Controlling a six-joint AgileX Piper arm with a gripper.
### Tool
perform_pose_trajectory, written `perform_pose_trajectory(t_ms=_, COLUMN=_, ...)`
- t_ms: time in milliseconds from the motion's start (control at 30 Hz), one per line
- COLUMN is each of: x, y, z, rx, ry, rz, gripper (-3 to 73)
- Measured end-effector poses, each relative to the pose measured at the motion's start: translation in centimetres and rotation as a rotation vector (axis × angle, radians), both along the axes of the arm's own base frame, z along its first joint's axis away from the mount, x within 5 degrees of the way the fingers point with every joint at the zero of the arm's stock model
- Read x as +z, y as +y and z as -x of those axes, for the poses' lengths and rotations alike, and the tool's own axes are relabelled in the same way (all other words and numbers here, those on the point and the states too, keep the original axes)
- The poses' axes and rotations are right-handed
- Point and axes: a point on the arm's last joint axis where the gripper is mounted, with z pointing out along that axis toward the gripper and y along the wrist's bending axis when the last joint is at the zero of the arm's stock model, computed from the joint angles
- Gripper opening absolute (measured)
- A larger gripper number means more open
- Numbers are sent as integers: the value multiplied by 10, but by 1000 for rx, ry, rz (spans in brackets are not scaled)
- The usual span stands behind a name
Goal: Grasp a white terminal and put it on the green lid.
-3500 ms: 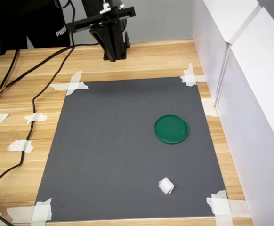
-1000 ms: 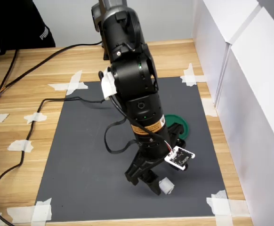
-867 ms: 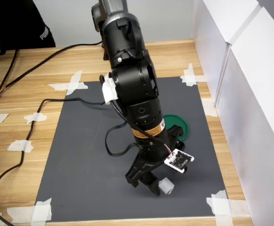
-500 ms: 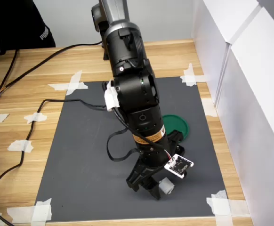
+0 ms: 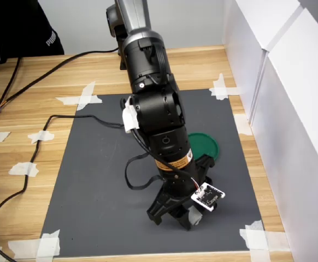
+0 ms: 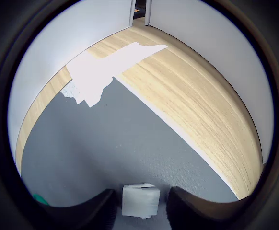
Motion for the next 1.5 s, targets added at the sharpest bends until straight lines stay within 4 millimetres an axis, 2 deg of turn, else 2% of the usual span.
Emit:
perform_pose_trajectory(t_ms=133, x=0, y=0, z=0, rx=-27, ry=6, rz=-14, gripper=299)
perform_pose_trajectory(t_ms=200, x=0, y=0, z=0, rx=-33, ry=8, rz=-17, gripper=272)
perform_pose_trajectory(t_ms=567, x=1, y=0, z=1, rx=-39, ry=25, rz=-18, gripper=272)
perform_pose_trajectory(t_ms=667, x=9, y=-1, z=6, rx=-33, ry=42, rz=-15, gripper=272)
perform_pose_trajectory(t_ms=767, x=29, y=-2, z=12, rx=-27, ry=29, rz=-18, gripper=272)
perform_pose_trajectory(t_ms=933, x=67, y=-5, z=29, rx=-14, ry=25, rz=-27, gripper=272)
perform_pose_trajectory(t_ms=1133, x=94, y=-6, z=51, rx=18, ry=52, rz=-33, gripper=272)
perform_pose_trajectory(t_ms=1267, x=101, y=-1, z=74, rx=92, ry=49, rz=-9, gripper=272)
perform_pose_trajectory(t_ms=1500, x=92, y=0, z=114, rx=157, ry=61, rz=16, gripper=272)
